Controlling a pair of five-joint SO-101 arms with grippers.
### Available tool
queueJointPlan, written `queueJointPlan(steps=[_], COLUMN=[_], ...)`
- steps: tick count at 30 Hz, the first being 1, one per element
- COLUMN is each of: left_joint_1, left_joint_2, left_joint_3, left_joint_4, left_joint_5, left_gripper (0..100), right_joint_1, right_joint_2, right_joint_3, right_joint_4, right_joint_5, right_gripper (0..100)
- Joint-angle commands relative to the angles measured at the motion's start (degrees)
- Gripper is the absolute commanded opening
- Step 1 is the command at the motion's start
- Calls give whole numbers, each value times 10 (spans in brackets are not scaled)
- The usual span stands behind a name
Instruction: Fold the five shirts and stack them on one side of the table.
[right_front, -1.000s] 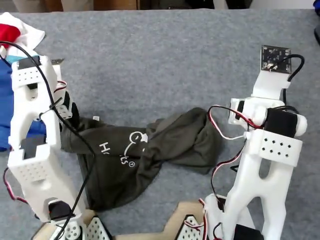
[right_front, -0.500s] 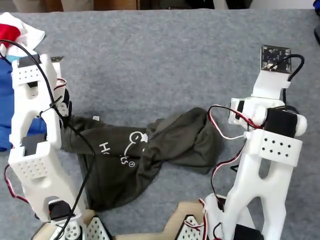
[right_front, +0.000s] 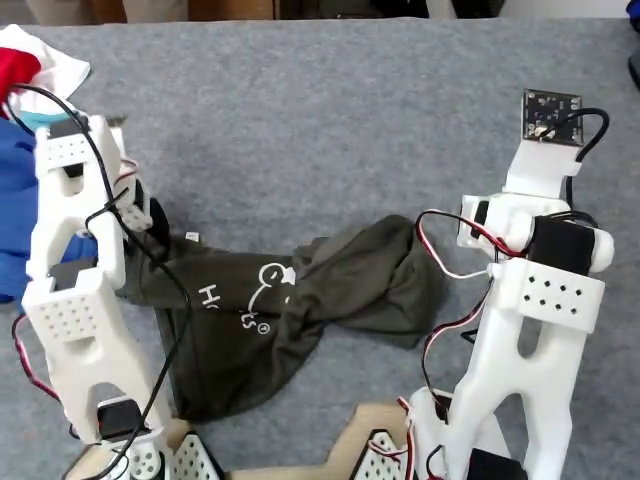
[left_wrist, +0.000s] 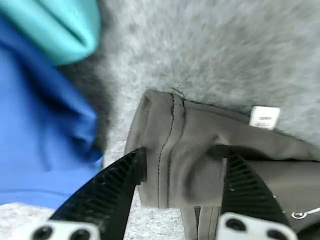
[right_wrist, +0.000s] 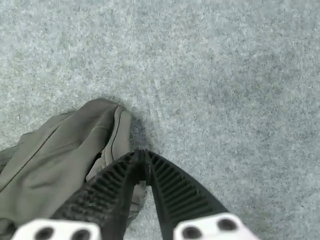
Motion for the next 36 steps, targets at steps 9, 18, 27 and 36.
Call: queueJointPlan(steps=[9, 18, 27, 36], left_joint_1=[-1, 10, 69, 131], left_joint_2=[36, 30, -118, -320], left_joint_3=[-55, -205, -297, -232], left_joint_4=[-3, 76, 76, 76], left_joint_5=[5, 9, 54, 54], left_gripper=[19, 19, 19, 19], right_joint_1=[-9, -10, -107, -269], right_joint_2=[3, 2, 4, 145], right_joint_3=[36, 35, 33, -107], right_joint_4=[-55, -67, -127, -73], right_joint_5=[0, 0, -25, -187], right_gripper=[7, 7, 9, 200])
